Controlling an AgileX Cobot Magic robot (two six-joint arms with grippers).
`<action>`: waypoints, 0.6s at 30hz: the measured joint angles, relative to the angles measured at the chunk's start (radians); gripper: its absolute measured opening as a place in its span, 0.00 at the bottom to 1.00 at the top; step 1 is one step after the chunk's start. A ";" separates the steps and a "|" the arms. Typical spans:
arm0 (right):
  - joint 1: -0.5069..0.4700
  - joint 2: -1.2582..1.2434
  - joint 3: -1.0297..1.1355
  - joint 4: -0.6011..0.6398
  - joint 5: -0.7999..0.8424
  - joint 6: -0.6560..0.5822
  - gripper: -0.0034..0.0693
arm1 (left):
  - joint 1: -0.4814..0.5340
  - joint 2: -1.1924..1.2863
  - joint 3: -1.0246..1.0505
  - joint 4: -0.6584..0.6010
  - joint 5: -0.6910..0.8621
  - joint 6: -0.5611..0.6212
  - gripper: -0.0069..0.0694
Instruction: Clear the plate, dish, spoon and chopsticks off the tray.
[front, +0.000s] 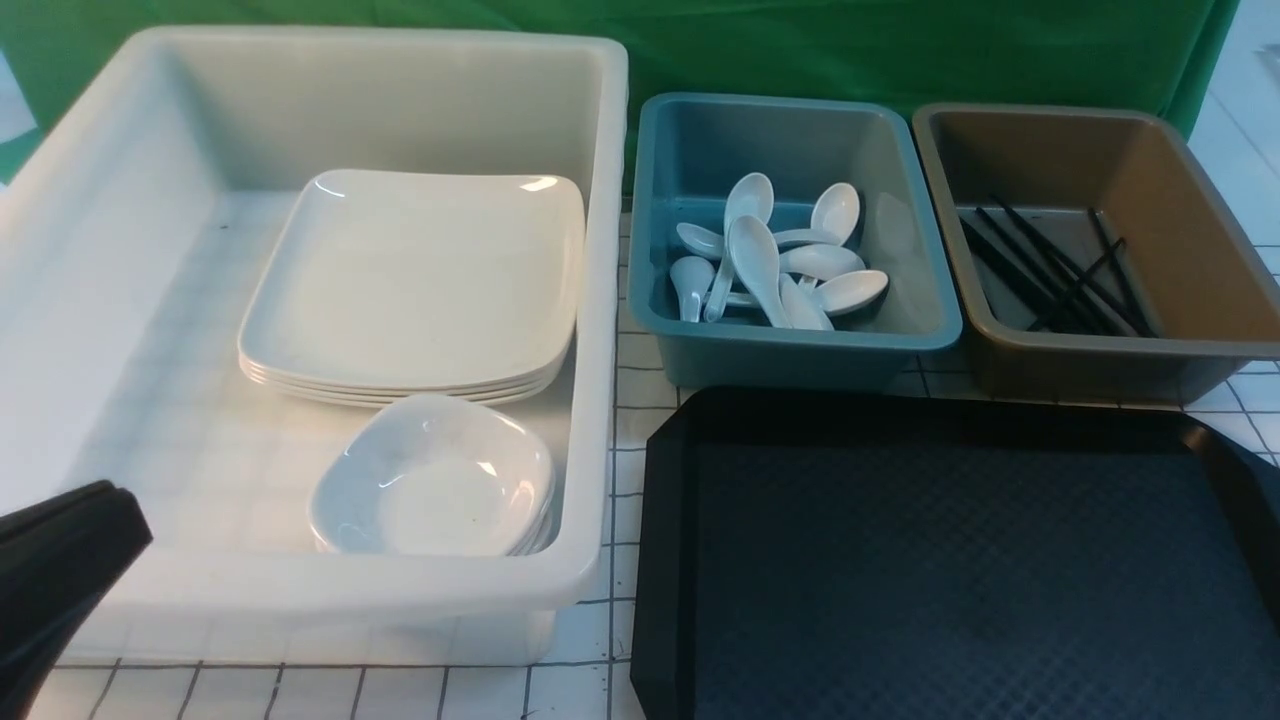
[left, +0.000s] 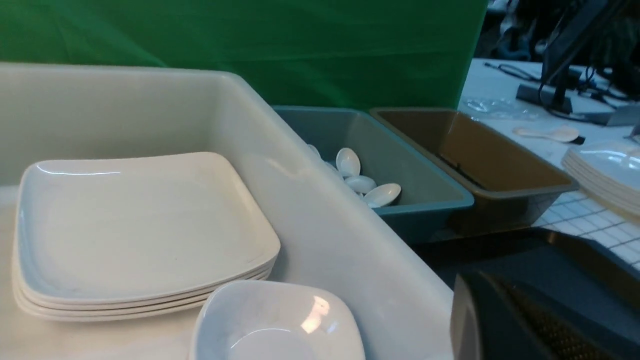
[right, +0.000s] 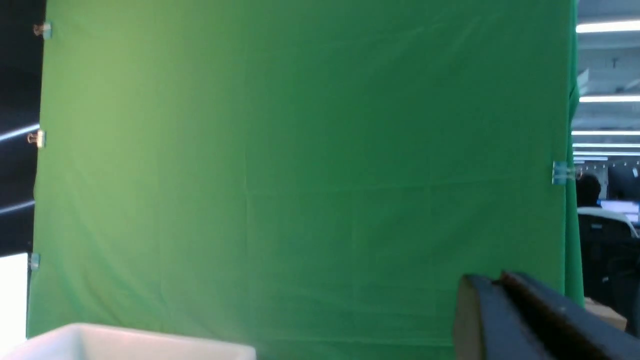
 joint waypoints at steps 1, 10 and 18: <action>0.000 0.000 0.000 0.000 -0.001 0.000 0.15 | 0.000 -0.008 0.005 -0.006 -0.005 0.000 0.09; 0.000 0.000 0.000 -0.001 -0.001 0.000 0.20 | 0.000 -0.012 0.009 -0.002 -0.021 -0.002 0.09; 0.000 0.000 0.002 -0.001 -0.002 0.000 0.22 | 0.000 -0.012 0.009 0.002 -0.021 -0.002 0.09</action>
